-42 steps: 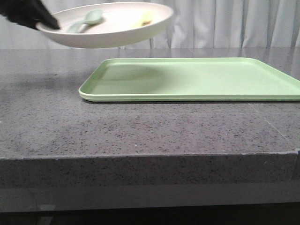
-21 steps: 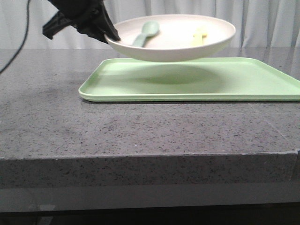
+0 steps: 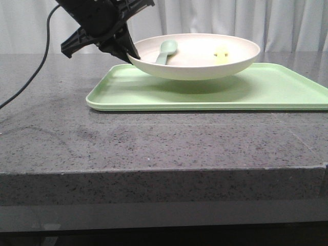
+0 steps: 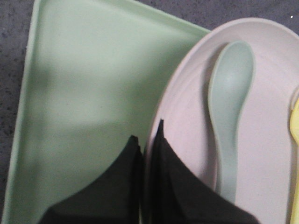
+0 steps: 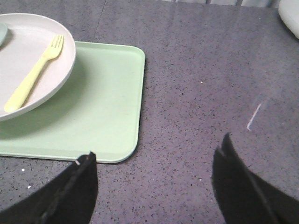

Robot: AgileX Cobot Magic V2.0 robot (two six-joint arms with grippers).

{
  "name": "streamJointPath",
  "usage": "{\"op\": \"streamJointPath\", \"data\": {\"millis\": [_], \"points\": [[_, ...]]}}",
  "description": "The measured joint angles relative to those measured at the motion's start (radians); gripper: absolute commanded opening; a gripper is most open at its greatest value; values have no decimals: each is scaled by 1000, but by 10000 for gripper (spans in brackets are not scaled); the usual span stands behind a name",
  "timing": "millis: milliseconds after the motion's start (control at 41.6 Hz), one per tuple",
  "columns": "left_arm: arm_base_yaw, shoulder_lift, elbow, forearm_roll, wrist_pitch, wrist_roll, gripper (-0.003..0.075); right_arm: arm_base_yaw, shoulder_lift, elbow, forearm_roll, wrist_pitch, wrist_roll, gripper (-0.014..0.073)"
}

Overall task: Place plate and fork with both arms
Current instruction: 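Lower the plate onto the tray, open the left gripper and withdraw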

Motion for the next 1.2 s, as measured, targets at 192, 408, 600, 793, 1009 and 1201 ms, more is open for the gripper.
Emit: {"op": "streamJointPath", "data": {"millis": [192, 408, 600, 793, 1009, 1201], "points": [[0, 33, -1, 16, 29, -2, -18, 0, 0, 0, 0, 0, 0, 530], [0, 49, -2, 16, 53, -6, -15, 0, 0, 0, 0, 0, 0, 530], [0, 49, -2, 16, 53, -6, 133, 0, 0, 0, 0, 0, 0, 530], [0, 49, -7, 14, 49, -6, 439, 0, 0, 0, 0, 0, 0, 530], [-1, 42, -12, 6, 53, -6, 494, 0, 0, 0, 0, -2, 0, 530], [-1, -31, -12, 10, 71, 34, 494, 0, 0, 0, 0, -12, 0, 530]]}}
